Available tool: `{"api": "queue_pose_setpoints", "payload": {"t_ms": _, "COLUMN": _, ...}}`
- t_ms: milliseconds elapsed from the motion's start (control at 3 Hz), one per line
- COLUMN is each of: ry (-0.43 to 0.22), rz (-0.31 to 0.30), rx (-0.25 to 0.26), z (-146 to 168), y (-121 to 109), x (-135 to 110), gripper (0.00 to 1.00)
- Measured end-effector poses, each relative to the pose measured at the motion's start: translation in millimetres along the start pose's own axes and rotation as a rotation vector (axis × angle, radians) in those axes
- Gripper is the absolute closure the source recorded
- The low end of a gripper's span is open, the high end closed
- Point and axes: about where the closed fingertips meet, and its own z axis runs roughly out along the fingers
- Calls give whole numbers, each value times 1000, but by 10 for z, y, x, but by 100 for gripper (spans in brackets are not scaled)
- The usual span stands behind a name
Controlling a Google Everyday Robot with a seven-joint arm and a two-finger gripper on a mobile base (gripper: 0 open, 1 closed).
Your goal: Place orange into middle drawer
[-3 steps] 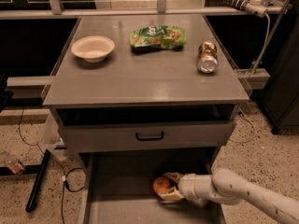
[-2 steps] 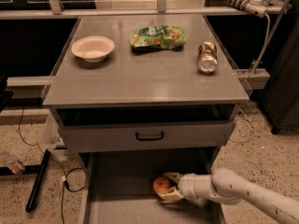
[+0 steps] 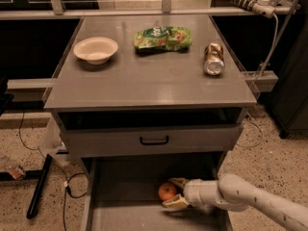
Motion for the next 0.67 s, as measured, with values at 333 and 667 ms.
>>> {"api": "queue_pose_setpoints", "payload": {"t_ms": 333, "ry": 0, "rz": 0, "rx": 0, "z": 0, "y": 0, "x": 0, "gripper": 0}}
{"api": "queue_pose_setpoints", "payload": {"t_ms": 667, "ry": 0, "rz": 0, "rx": 0, "z": 1, "y": 0, "x": 0, "gripper": 0}}
